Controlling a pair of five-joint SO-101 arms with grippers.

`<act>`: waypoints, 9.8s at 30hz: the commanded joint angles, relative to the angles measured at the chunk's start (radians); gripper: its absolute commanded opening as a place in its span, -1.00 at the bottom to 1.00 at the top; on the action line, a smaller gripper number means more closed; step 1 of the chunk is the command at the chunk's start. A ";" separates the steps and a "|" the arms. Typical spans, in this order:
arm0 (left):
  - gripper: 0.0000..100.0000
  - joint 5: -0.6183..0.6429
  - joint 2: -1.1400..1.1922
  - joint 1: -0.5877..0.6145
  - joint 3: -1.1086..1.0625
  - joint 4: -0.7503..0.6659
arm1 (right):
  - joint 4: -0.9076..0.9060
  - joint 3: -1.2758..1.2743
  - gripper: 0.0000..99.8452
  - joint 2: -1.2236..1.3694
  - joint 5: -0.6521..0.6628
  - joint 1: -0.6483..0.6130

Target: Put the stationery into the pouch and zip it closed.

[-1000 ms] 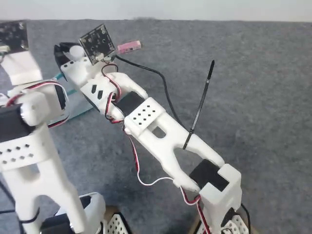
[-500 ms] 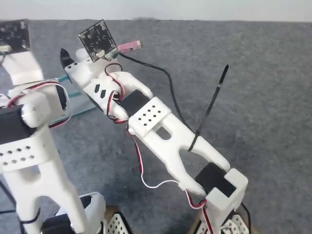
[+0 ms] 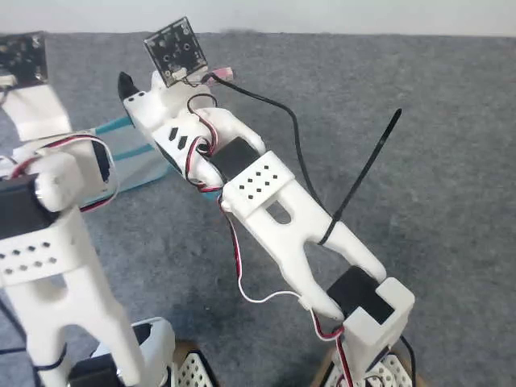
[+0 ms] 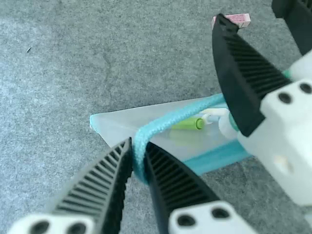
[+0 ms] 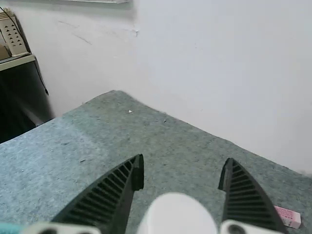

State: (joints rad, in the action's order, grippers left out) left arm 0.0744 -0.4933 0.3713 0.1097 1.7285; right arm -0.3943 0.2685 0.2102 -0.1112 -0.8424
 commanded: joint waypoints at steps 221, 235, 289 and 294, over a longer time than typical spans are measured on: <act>-0.54 -0.025 1.395 -0.292 0.659 -1.097 | -0.912 -1.369 -0.51 -1.372 0.620 0.972; -0.43 -0.020 1.886 -0.279 1.360 -0.945 | -0.918 -1.369 -0.51 -1.372 0.620 0.970; -0.84 -0.046 1.952 -0.324 1.198 -1.200 | -0.937 -1.375 -0.51 -1.383 0.628 0.972; -0.84 -0.028 1.927 -0.325 1.233 -0.914 | -0.935 -1.375 -0.51 -1.383 0.628 0.969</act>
State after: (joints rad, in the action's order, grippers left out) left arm 0.0084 1.4845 0.0552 1.2743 0.6391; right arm -1.3257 -1.1093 -1.1523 0.5010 0.1366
